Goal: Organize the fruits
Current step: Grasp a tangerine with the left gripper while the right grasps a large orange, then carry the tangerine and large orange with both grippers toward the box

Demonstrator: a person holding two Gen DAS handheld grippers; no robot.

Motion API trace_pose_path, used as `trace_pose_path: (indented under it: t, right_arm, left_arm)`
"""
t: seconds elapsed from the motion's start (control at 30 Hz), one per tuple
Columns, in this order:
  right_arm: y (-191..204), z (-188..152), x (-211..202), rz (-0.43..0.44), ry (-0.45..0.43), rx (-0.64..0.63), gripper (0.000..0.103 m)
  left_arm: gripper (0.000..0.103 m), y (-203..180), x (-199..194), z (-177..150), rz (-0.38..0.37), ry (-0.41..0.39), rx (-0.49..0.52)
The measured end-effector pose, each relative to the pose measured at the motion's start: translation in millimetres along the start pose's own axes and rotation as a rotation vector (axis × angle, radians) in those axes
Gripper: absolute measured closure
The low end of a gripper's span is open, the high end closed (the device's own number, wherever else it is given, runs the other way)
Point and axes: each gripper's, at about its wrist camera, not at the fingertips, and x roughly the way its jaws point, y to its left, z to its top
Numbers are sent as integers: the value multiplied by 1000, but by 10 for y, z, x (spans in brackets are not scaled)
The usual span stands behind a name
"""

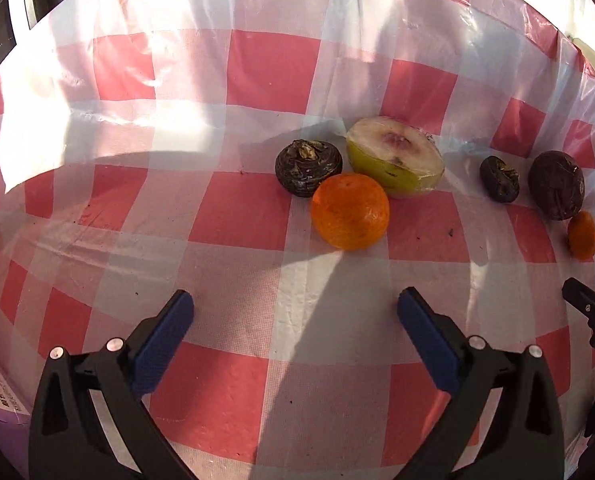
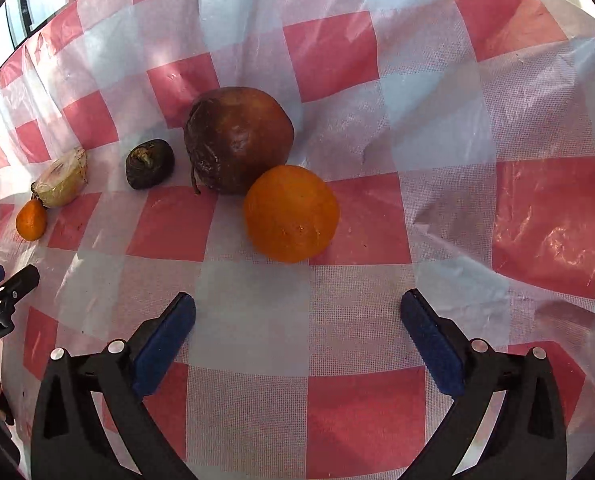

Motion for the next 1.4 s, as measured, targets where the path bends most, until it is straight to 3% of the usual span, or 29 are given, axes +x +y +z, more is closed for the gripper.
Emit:
trace_pose_path:
  t: [0.1, 0.27, 0.3, 0.33, 0.37, 0.4, 0.43, 0.73, 0.9, 1.03, 1.2, 1.4]
  right_arm:
    - [-38, 109, 37, 67, -38, 14, 6]
    - [-83, 210, 79, 79, -92, 16, 30]
    - [-81, 220, 78, 77, -96, 14, 39]
    - [-86, 225, 69, 82, -103, 17, 54]
    - [-94, 225, 63, 89, -106, 24, 58]
    - [-94, 219, 63, 94, -109, 33, 59]
    - [-108, 219, 59, 96, -111, 40, 59]
    - [-120, 227, 67, 83, -104, 40, 59]
    - [-80, 186, 15, 61, -100, 22, 59]
    - [73, 123, -26, 0, -92, -6, 59]
    - [267, -408, -444, 50, -59, 74, 60]
    - [694, -1360, -1089, 96, 43, 91, 60]
  left_arm:
    - [1, -41, 80, 131, 8, 7, -11]
    - [6, -116, 192, 327, 2, -17, -1]
    - [14, -135, 206, 372, -3, -31, 6]
    - [28, -153, 213, 410, -7, -48, 15]
    - [36, -173, 214, 446, -25, -66, 27]
    - [56, -195, 218, 482, -37, -78, 48]
    - [67, -223, 221, 500, -53, -85, 68]
    - [68, -192, 21, 279, -79, -80, 61]
    - [68, -264, -296, -77, -108, -55, 110]
    - [68, -336, -564, -453, -187, 2, 176]
    - [68, -477, -1017, -1232, -289, 61, 290]
    - [68, -217, -1451, -1871, -373, 123, 400]
